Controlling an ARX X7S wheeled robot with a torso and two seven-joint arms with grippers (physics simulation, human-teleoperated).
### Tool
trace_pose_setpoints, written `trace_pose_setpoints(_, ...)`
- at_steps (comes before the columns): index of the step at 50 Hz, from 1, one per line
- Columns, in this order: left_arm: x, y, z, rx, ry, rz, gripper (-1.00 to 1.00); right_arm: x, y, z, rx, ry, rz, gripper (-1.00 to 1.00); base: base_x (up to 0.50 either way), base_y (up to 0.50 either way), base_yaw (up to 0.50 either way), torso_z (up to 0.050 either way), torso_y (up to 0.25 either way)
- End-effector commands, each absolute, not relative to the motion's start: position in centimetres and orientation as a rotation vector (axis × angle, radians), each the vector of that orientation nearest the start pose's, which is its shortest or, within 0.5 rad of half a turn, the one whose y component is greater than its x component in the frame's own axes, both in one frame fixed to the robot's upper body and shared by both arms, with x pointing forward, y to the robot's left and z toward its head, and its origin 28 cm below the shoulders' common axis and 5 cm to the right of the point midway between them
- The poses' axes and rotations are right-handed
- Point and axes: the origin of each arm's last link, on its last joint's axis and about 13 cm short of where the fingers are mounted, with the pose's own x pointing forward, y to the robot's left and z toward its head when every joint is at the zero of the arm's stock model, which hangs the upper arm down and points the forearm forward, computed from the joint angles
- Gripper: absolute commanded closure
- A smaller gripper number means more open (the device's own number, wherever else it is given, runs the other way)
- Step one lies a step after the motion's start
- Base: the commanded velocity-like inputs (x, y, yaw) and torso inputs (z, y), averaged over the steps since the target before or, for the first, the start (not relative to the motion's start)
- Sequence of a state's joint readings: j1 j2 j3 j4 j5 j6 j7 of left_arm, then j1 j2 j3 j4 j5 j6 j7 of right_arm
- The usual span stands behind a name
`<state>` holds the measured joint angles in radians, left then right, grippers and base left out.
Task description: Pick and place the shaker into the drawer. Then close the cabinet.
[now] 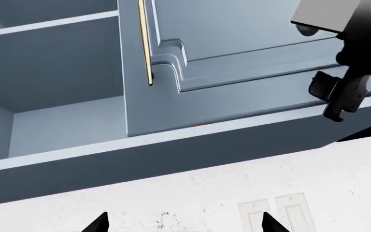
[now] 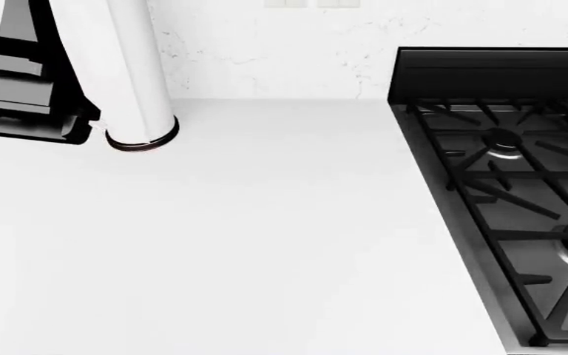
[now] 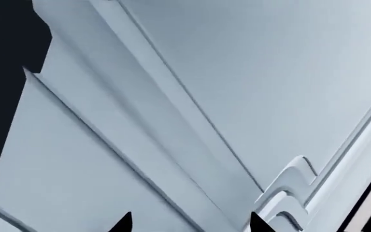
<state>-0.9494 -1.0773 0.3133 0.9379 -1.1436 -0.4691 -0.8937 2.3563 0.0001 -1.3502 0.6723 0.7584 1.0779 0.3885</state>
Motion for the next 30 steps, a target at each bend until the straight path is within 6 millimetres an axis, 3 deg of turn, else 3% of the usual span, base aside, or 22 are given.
trace_pose_setpoints(1, 17.0, 24.9, 31.0, 0.162, -0.714, -0.029, -1.0, 30.9, -3.3, 48.6, -0.737, 0.252, -0.12, -1.0, 0.01, 0.0, 0.0, 0.0, 0.0)
trace_pose_setpoints(5, 17.0, 25.0, 31.0, 0.163, -0.713, -0.03, -1.0, 31.0, -3.3, 47.8, -0.781, 0.317, -0.094, -1.0, 0.01, 0.0, 0.0, 0.0, 0.0)
trace_pose_setpoints(9, 16.9, 25.0, 31.1, 0.161, -0.714, -0.03, -1.0, 30.7, -2.9, 48.9, -0.711, 0.237, -0.062, -1.0, 0.01, 0.0, 0.0, 0.0, 0.0)
trace_pose_setpoints(19, 16.9, 24.9, 31.1, 0.157, -0.714, -0.033, -1.0, 30.7, -1.6, 48.7, -0.813, 0.135, 0.013, -1.0, 0.01, 0.0, 0.0, 0.0, 0.0)
trace_pose_setpoints(23, 16.8, 24.9, 31.1, 0.149, -0.717, -0.035, -1.0, 29.7, -1.5, 51.9, -0.672, -0.086, -0.033, -1.0, 0.01, 0.0, 0.0, 0.0, 0.0)
trace_pose_setpoints(26, 16.7, 24.8, 31.1, 0.144, -0.718, -0.035, -1.0, 27.5, -2.2, 55.5, -0.474, -0.299, -0.079, -1.0, 0.01, 0.0, 0.0, 0.0, 0.0)
trace_pose_setpoints(30, 16.6, 24.7, 31.2, 0.132, -0.723, -0.029, -1.0, 24.4, -3.1, 58.0, -0.347, -0.448, -0.076, -1.0, 0.0, 0.0, 0.0, 0.0, 0.0)
